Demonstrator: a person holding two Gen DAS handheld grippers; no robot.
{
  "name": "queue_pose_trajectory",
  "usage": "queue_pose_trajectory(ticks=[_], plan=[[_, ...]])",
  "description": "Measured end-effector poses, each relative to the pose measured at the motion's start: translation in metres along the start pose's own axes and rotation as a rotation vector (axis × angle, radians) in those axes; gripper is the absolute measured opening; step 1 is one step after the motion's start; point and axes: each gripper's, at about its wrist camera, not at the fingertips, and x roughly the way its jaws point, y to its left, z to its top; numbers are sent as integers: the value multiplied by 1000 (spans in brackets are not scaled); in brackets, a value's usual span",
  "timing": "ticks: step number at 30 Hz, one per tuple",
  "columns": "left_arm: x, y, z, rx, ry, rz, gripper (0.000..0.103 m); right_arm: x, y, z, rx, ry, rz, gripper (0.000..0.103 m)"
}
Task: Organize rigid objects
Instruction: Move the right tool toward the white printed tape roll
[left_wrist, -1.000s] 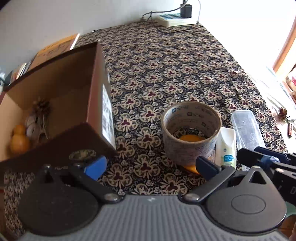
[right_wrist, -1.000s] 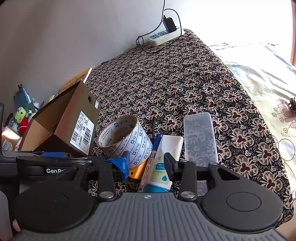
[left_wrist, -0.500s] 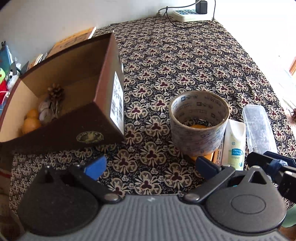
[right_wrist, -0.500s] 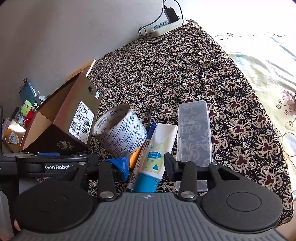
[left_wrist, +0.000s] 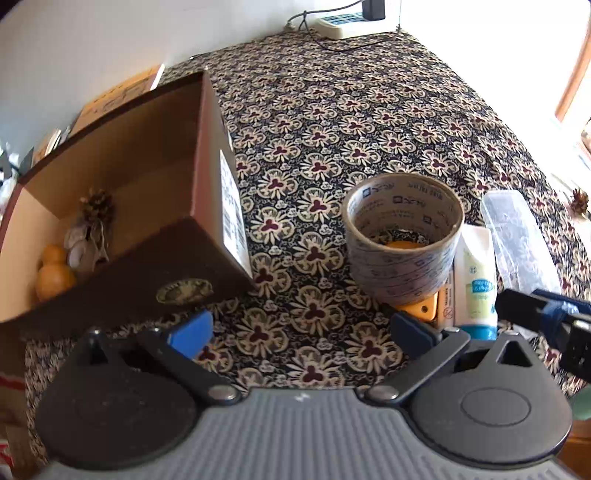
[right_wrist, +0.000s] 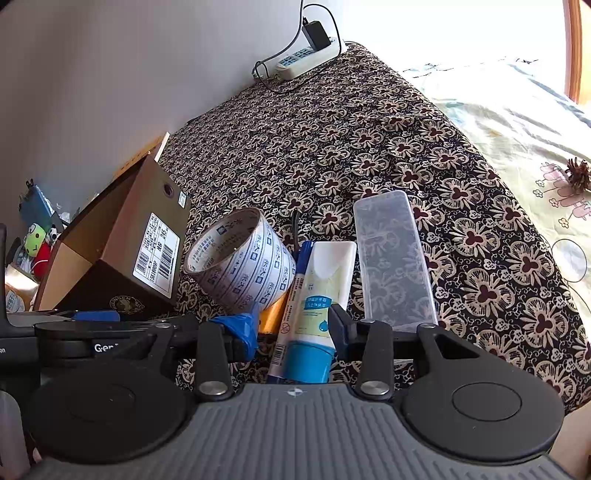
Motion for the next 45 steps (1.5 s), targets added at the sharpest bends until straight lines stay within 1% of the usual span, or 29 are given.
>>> queue_pose_trajectory(ticks=[15,22,25,27,33,37,39,42,45], plan=[[7,30,-14,159,-6,-98,102,0,37,-45,124,-39,-91,25],[9,34,-25,190,9,-132,102,-6,44,-61,135,-49,-116,25],[8,32,-28,191,20,-150,102,-8,39,-62,154,-47,-120,25],[6,30,-29,191,15,-146,102,-9,37,-60,148,-50,-122,25],[1,26,-22,143,3,-142,102,-7,30,-44,100,-41,-87,25],[-13,23,-13,106,-40,-176,102,-10,19,-24,63,-53,-50,25],[-18,22,-7,71,-60,-192,102,-10,13,-14,52,-47,-27,25],[-19,21,5,-6,-62,-257,102,-9,4,3,31,-54,-12,25],[-17,18,16,-67,-61,-266,102,-6,-5,22,29,-58,26,25]])
